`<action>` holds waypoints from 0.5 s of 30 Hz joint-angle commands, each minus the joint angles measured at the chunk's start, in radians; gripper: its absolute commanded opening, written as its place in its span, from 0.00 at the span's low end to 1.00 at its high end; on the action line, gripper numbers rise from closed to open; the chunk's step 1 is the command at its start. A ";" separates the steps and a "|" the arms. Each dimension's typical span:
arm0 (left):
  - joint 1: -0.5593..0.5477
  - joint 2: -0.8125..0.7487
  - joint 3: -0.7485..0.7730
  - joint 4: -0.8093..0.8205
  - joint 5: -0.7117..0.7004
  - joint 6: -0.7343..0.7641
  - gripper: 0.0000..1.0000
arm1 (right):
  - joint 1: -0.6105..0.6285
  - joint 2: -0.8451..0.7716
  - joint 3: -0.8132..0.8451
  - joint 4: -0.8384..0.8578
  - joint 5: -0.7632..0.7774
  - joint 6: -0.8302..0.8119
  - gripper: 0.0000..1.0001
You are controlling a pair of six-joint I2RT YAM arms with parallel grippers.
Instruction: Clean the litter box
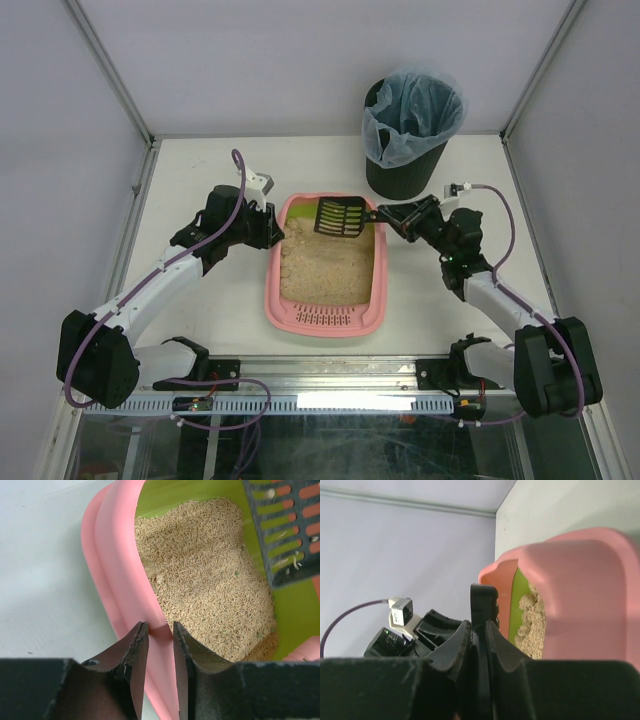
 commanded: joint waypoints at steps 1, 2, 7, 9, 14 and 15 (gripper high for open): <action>-0.011 -0.030 0.009 0.013 0.007 0.032 0.27 | -0.004 -0.019 0.022 0.036 0.012 -0.013 0.00; -0.011 -0.033 0.005 0.015 0.008 0.032 0.27 | 0.026 -0.010 0.037 0.031 0.011 -0.025 0.00; -0.011 -0.020 0.016 0.015 0.015 0.033 0.27 | 0.048 -0.049 0.090 -0.229 0.131 -0.156 0.00; -0.011 -0.022 0.010 0.014 0.019 0.031 0.27 | 0.060 -0.044 0.122 -0.306 0.153 -0.188 0.00; -0.011 -0.012 0.020 0.016 0.022 0.029 0.26 | 0.157 -0.031 0.246 -0.549 0.353 -0.341 0.00; -0.012 -0.013 0.018 0.016 0.024 0.027 0.26 | 0.179 -0.019 0.272 -0.585 0.394 -0.363 0.00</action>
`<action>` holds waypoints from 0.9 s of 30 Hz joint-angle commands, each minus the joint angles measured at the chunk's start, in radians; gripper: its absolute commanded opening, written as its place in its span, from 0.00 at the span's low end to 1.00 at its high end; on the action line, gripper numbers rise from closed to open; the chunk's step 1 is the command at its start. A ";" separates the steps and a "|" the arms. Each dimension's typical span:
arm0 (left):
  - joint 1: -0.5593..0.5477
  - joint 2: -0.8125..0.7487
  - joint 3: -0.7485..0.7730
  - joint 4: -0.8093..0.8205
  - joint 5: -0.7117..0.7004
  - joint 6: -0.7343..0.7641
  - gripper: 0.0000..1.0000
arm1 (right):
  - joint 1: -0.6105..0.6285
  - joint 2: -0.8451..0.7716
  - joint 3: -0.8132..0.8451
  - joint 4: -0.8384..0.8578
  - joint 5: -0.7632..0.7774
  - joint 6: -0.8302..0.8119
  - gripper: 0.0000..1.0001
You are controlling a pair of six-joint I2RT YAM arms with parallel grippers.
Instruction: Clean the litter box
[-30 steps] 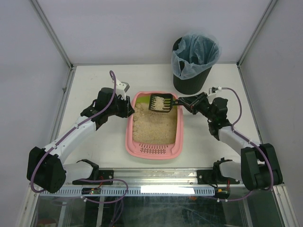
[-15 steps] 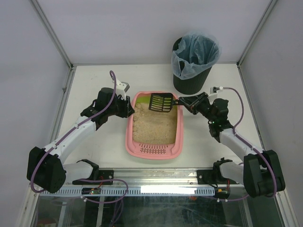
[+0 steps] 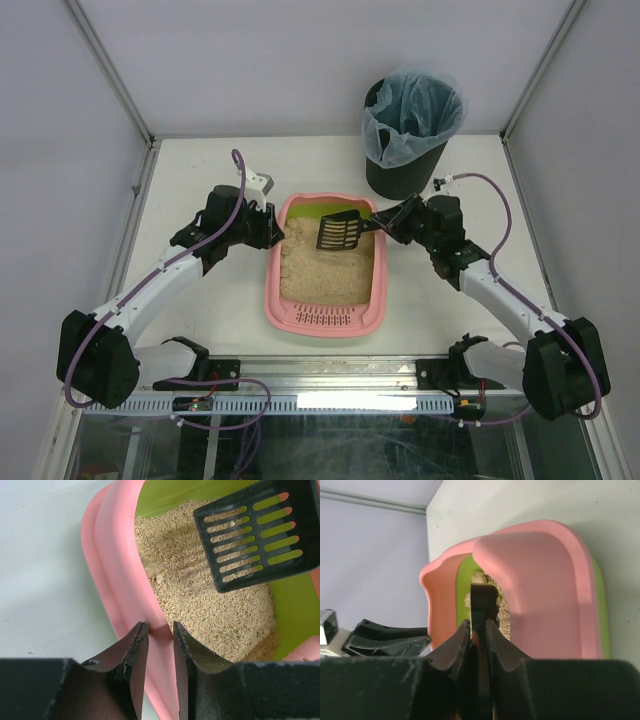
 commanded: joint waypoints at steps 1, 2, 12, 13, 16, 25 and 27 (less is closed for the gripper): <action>-0.012 -0.015 0.017 0.017 0.023 0.028 0.26 | 0.103 0.010 0.149 -0.200 0.214 -0.174 0.00; -0.012 -0.017 0.016 0.018 0.021 0.027 0.26 | 0.121 0.026 0.182 -0.236 0.249 -0.206 0.00; -0.011 -0.002 0.016 0.020 0.057 0.025 0.23 | 0.362 0.208 0.458 -0.529 0.587 -0.377 0.00; -0.011 0.000 0.016 0.020 0.061 0.025 0.22 | 0.367 0.226 0.469 -0.536 0.587 -0.379 0.00; -0.011 0.009 0.017 0.021 0.071 0.024 0.20 | 0.381 0.279 0.494 -0.552 0.582 -0.386 0.00; -0.013 0.045 0.019 0.019 0.108 0.020 0.16 | 0.432 0.460 0.525 -0.519 0.527 -0.362 0.00; -0.017 0.049 0.019 0.018 0.108 0.019 0.16 | 0.432 0.508 0.501 -0.455 0.436 -0.329 0.00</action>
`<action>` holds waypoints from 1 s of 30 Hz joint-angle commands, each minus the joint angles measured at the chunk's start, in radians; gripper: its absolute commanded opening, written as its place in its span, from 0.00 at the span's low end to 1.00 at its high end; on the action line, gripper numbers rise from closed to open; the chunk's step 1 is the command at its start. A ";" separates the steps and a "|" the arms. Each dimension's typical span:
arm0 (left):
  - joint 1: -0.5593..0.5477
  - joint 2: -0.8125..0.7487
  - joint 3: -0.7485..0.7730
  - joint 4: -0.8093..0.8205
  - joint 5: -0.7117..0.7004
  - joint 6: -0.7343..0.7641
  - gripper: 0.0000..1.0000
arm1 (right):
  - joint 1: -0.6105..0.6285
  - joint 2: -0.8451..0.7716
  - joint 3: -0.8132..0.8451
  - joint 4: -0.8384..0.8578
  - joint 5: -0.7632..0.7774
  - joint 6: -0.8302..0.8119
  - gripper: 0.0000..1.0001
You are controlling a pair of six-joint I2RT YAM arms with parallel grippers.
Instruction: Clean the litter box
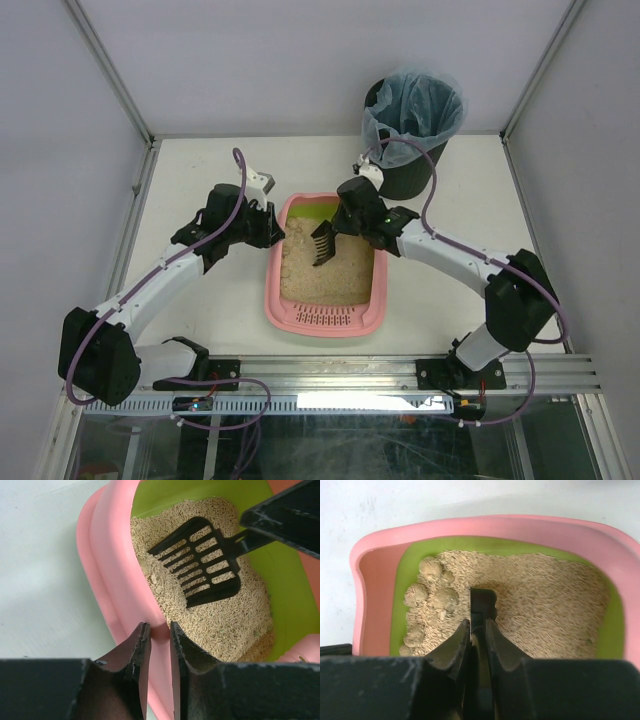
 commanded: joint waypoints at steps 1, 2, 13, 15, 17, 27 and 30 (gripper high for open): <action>-0.021 0.033 0.013 0.012 0.079 0.020 0.16 | 0.017 0.116 -0.052 0.077 -0.138 0.035 0.00; -0.022 0.035 0.013 0.012 0.078 0.021 0.16 | 0.016 0.129 -0.072 0.124 -0.182 0.051 0.00; -0.027 0.040 0.015 0.007 0.065 0.021 0.15 | -0.019 0.046 -0.270 0.465 -0.384 0.164 0.00; -0.027 0.039 0.014 0.005 0.060 0.022 0.15 | -0.050 -0.021 -0.319 0.499 -0.377 0.201 0.00; -0.026 0.038 0.015 0.005 0.055 0.023 0.15 | -0.075 -0.078 -0.356 0.512 -0.357 0.230 0.00; -0.027 0.031 0.017 0.002 0.038 0.024 0.15 | -0.130 -0.278 -0.414 0.467 -0.286 0.267 0.00; -0.027 0.031 0.015 0.003 0.040 0.023 0.15 | -0.133 -0.300 -0.403 0.438 -0.264 0.263 0.00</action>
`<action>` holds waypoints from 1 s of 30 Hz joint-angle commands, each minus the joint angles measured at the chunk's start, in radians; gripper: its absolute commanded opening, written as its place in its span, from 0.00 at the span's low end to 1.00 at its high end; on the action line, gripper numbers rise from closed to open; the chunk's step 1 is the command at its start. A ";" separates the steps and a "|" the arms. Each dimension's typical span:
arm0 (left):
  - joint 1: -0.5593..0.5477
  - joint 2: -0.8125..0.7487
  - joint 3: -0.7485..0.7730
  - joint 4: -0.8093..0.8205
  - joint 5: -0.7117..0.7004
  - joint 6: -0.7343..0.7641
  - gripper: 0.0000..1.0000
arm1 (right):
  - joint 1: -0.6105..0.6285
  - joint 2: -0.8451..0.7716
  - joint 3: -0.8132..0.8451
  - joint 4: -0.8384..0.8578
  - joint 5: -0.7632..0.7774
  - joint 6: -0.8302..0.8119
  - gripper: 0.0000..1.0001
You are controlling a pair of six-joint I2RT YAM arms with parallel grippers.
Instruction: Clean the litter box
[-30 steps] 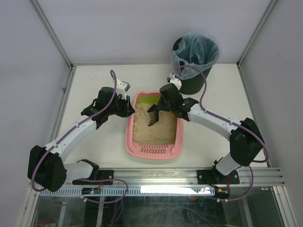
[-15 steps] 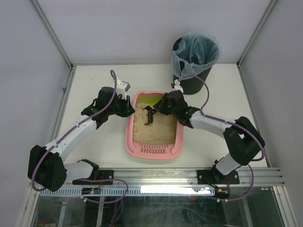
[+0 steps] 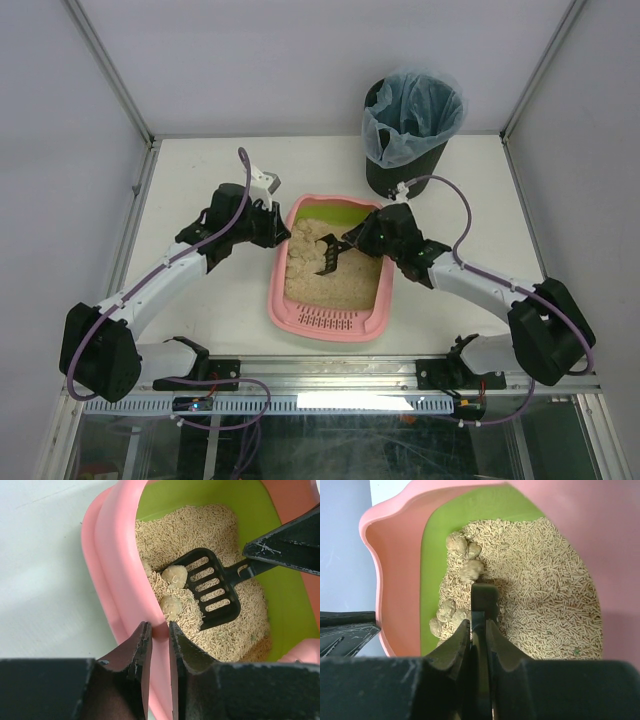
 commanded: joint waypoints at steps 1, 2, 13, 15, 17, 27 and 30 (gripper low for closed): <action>-0.009 0.011 0.009 -0.031 0.021 0.026 0.15 | -0.013 -0.096 0.036 0.014 0.027 0.016 0.00; -0.009 0.011 0.009 -0.031 0.022 0.027 0.15 | -0.014 -0.099 0.039 0.008 0.032 0.014 0.00; -0.009 0.012 0.010 -0.031 0.027 0.024 0.15 | -0.014 0.013 0.102 -0.009 -0.002 -0.008 0.00; -0.010 0.011 0.009 -0.031 0.028 0.025 0.15 | -0.011 0.034 0.116 -0.011 -0.005 -0.011 0.00; -0.009 0.011 0.009 -0.031 0.028 0.025 0.15 | -0.008 0.047 0.127 -0.015 -0.007 -0.011 0.00; -0.009 0.010 0.009 -0.031 0.025 0.025 0.15 | 0.007 -0.029 0.179 -0.094 0.052 -0.042 0.00; -0.009 0.011 0.009 -0.031 0.024 0.025 0.15 | 0.007 -0.068 0.161 -0.106 0.061 -0.039 0.00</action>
